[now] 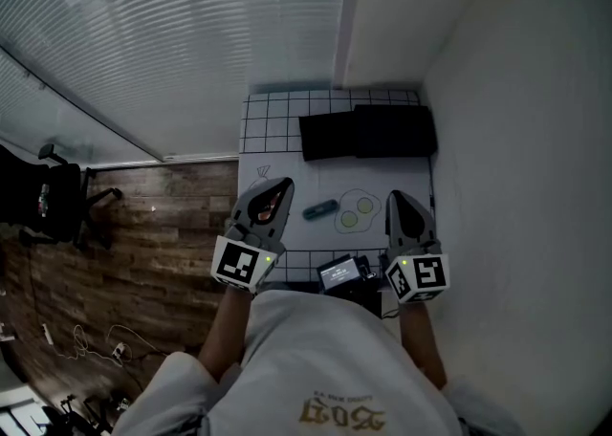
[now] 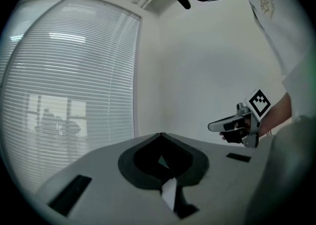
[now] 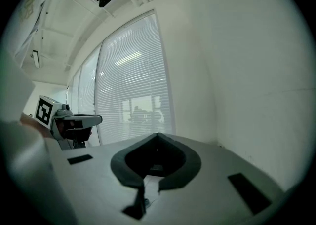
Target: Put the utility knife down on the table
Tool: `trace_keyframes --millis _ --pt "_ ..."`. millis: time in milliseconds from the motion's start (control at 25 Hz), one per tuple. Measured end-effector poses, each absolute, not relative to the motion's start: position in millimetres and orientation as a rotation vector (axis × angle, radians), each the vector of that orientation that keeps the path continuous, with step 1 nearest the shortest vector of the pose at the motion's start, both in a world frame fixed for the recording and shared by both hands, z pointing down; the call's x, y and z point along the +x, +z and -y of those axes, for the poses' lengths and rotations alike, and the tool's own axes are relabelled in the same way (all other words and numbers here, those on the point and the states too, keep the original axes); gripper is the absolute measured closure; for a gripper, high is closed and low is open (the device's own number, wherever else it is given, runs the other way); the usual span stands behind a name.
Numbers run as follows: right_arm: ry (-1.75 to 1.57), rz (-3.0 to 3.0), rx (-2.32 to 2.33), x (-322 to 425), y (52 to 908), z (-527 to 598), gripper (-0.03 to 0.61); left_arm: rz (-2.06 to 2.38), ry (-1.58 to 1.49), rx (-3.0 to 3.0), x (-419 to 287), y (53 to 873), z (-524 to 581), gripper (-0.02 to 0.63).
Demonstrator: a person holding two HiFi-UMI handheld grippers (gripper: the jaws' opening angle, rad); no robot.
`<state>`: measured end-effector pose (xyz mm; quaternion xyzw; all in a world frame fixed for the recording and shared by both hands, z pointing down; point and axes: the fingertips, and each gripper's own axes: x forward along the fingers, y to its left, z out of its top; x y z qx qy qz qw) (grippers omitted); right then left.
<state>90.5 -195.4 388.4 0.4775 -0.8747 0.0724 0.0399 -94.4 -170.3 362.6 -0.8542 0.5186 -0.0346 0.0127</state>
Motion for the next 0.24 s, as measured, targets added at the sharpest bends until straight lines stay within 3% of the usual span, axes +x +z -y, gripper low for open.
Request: trace_keyframes --millis 240 --pt "0.237 2.664 1.465 94.8 393.3 199.1 0.571 -1.599 -0.122 -2.642 -93.1 366.6 175.8 0.606"
